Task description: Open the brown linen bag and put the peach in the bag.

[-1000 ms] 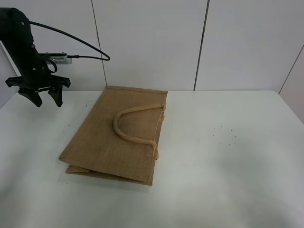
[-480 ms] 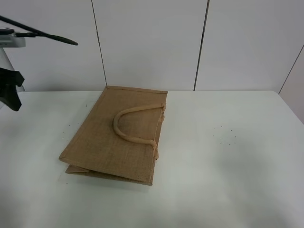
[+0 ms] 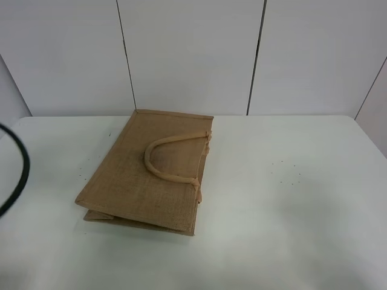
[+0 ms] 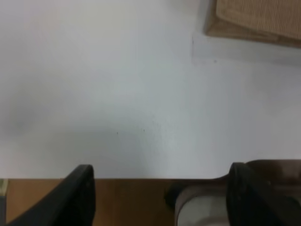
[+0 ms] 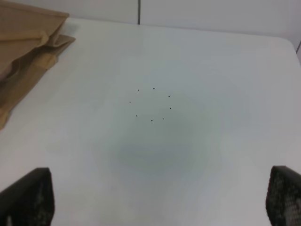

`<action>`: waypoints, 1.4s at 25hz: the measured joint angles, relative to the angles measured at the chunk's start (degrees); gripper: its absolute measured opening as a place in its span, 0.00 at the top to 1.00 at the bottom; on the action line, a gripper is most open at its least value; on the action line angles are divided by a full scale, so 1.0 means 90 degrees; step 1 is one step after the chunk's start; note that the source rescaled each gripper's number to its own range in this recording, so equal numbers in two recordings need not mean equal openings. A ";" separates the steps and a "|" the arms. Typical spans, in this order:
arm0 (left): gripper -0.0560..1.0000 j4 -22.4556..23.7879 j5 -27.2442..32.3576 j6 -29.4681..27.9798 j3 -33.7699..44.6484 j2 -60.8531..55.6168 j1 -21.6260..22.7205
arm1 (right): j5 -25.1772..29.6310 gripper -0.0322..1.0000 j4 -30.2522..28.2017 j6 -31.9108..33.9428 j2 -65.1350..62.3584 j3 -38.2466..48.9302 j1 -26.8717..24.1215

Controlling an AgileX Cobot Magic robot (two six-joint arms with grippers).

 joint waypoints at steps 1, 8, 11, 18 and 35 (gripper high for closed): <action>0.16 0.0000 -0.0071 0.0006 0.0283 -0.0366 0.0000 | 0.0000 0.00 0.0000 0.0000 0.0000 0.0000 0.0000; 0.16 -0.0056 -0.0326 0.0049 0.1182 -0.2301 0.0000 | 0.0000 0.00 0.0000 -0.0001 0.0000 0.0000 0.0000; 0.16 -0.0080 -0.0359 0.0054 0.1182 -0.2772 0.0000 | 0.0000 0.00 0.0000 -0.0001 0.0000 0.0000 0.0000; 0.16 -0.0118 -0.0389 0.0064 0.1182 -0.3654 0.0000 | 0.0000 0.00 0.0000 -0.0001 0.0000 0.0000 0.0000; 0.16 -0.0146 -0.0397 0.0069 0.1182 -0.3848 0.0000 | 0.0000 0.00 0.0019 -0.0001 0.0000 0.0000 0.0000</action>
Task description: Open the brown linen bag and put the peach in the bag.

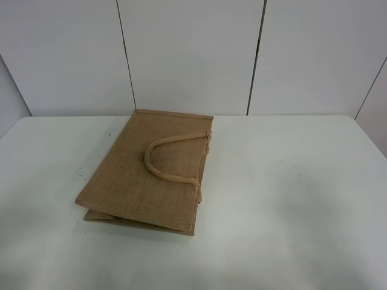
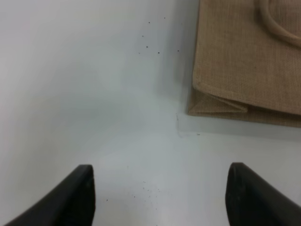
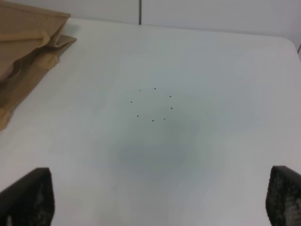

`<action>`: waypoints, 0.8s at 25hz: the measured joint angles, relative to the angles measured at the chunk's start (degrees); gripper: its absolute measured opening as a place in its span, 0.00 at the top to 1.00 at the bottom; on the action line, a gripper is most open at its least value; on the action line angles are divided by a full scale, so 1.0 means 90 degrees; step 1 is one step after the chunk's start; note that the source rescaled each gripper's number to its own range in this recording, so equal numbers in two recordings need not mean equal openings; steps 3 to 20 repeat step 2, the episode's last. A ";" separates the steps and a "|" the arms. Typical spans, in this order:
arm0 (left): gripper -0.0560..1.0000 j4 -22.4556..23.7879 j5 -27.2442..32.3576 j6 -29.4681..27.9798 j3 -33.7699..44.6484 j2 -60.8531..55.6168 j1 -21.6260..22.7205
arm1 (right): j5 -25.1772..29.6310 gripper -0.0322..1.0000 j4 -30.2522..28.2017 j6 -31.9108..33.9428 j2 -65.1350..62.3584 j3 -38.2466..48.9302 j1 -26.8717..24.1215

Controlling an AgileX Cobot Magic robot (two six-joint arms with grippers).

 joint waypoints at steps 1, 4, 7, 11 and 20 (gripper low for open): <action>0.16 0.0000 0.0000 0.0000 0.0000 0.0000 0.0000 | 0.0000 0.00 0.0000 0.0000 0.0000 0.0000 0.0000; 0.16 0.0000 0.0000 0.0000 0.0000 0.0000 0.0000 | 0.0000 0.00 0.0000 0.0000 0.0000 0.0000 0.0000; 0.16 0.0000 0.0000 0.0000 0.0000 0.0000 0.0000 | 0.0000 0.00 0.0000 0.0000 0.0000 0.0000 0.0000; 0.16 0.0000 0.0000 0.0000 0.0000 0.0000 0.0000 | 0.0000 0.00 0.0000 0.0000 0.0000 0.0000 0.0000; 0.16 0.0000 0.0000 0.0000 0.0000 0.0000 0.0000 | 0.0000 0.00 0.0000 0.0000 0.0000 0.0000 0.0000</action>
